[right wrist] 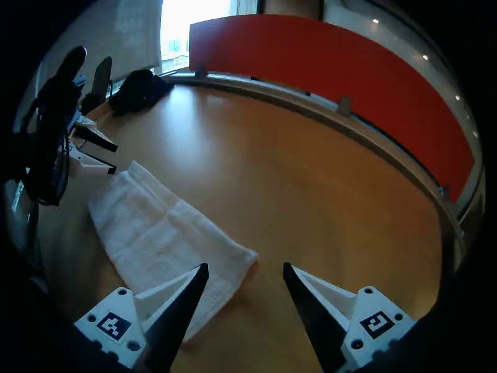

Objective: Fold towel

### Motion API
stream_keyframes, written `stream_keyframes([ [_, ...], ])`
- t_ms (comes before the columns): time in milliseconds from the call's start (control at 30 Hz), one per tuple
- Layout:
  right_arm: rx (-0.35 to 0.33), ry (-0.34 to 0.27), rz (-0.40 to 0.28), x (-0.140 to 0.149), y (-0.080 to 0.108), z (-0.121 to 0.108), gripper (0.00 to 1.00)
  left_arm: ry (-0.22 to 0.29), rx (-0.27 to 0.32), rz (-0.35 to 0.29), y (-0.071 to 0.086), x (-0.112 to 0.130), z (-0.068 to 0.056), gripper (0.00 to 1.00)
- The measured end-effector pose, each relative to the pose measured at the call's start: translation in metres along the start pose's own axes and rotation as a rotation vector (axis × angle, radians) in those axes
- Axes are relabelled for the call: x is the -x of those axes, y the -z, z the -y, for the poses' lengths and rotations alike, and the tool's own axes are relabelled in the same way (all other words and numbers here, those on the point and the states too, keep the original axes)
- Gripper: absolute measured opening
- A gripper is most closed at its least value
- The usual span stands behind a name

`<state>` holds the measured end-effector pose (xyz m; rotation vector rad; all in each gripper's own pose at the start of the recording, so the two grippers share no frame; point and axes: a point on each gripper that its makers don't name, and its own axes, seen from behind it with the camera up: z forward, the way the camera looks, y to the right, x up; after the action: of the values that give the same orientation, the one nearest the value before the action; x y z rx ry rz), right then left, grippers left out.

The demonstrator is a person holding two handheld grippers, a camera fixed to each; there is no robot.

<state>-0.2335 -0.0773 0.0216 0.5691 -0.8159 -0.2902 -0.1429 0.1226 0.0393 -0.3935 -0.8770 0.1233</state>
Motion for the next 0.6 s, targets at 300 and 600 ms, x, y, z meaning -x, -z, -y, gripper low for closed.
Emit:
stream_keyframes([
  [300, 0.000, -0.039, -0.023, 0.003, 0.017, 0.010, 0.94, 0.030, 0.006, -0.012, 0.013, 0.006, -0.003, 0.97],
  [600, 0.000, -0.053, -0.038, 0.015, 0.040, 0.028, 0.94, 0.061, -0.004, -0.023, 0.037, 0.022, -0.007, 0.97],
])
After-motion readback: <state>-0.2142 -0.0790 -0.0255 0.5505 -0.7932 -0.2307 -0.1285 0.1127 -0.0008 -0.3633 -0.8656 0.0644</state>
